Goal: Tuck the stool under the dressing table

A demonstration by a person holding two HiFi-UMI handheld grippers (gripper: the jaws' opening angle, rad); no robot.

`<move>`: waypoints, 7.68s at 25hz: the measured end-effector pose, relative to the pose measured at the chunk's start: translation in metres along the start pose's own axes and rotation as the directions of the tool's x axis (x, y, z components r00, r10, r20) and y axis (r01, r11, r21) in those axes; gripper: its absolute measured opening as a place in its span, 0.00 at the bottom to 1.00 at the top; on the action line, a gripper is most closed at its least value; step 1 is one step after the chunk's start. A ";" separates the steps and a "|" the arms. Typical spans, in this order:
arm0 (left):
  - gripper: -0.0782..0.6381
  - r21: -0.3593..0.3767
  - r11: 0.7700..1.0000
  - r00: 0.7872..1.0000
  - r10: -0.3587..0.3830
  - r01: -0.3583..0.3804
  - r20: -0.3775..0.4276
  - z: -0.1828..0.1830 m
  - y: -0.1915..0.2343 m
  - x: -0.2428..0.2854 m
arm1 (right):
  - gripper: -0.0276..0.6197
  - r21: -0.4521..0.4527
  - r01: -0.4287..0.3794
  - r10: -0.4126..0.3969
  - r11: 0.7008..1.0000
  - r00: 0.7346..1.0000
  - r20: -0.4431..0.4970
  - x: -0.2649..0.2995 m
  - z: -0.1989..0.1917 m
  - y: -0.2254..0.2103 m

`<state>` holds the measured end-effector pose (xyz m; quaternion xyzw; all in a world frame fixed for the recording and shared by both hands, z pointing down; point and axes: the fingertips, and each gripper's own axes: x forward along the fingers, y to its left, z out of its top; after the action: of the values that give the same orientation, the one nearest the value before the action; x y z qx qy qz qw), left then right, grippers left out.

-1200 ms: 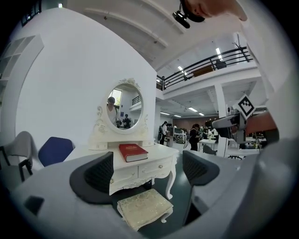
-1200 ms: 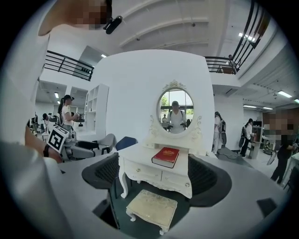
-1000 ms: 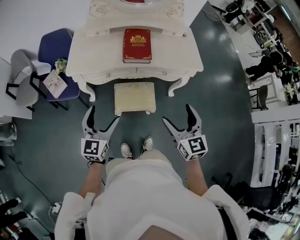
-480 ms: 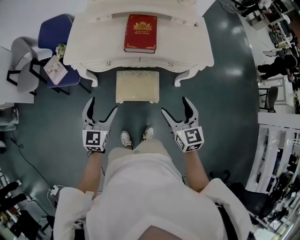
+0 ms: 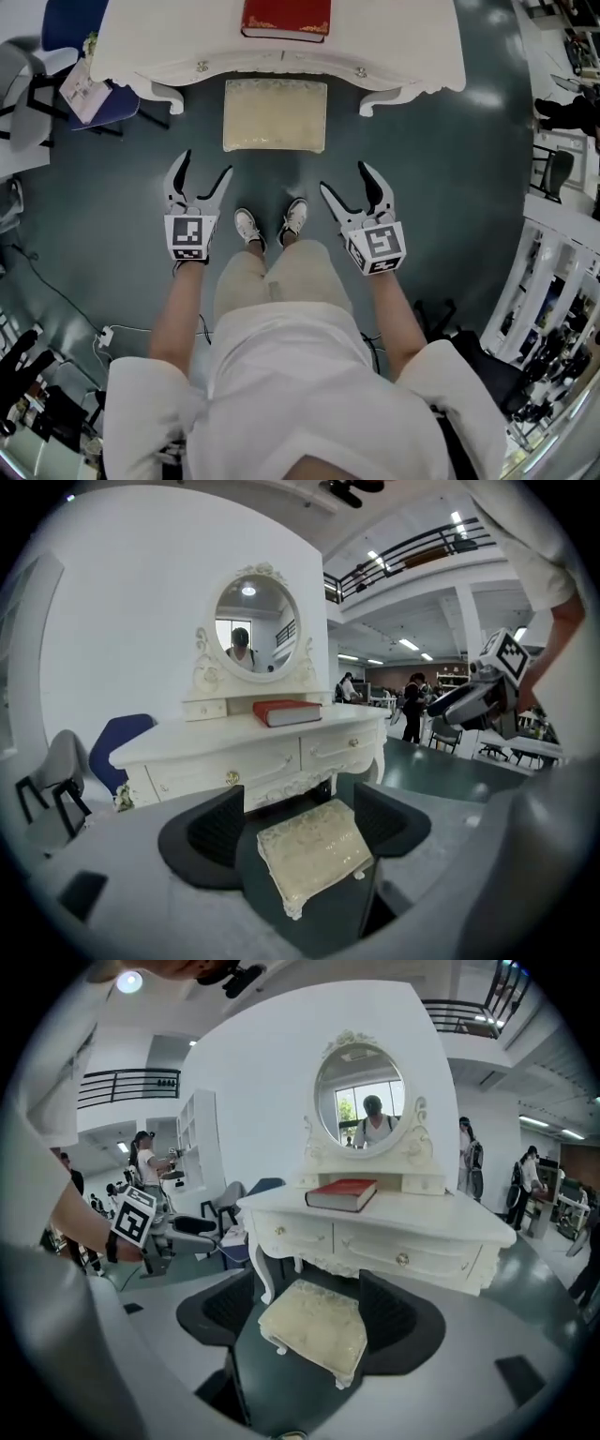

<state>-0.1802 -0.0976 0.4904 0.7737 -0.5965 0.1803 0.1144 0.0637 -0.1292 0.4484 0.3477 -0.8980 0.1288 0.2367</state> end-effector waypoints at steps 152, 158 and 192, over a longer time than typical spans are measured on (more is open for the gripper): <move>0.51 -0.060 0.997 0.945 -0.064 0.047 -0.320 -0.278 0.088 0.371 | 0.48 -0.158 0.114 -0.162 0.981 0.930 -0.331 0.395 -0.252 -0.207; 0.51 -0.093 0.994 0.948 -0.086 0.060 -0.308 -0.277 0.085 0.369 | 0.48 -0.166 0.111 -0.163 0.980 0.926 -0.341 0.393 -0.254 -0.208; 0.13 -0.415 0.906 0.994 -0.103 0.085 -0.023 -0.089 0.019 0.127 | 0.04 0.107 0.100 -0.062 0.989 0.949 -0.309 0.153 -0.132 -0.079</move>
<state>-0.1832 -0.1795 0.6229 0.7556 -0.5805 0.0612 0.2973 0.0630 -0.2203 0.6449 0.3740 -0.8262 0.2253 0.3561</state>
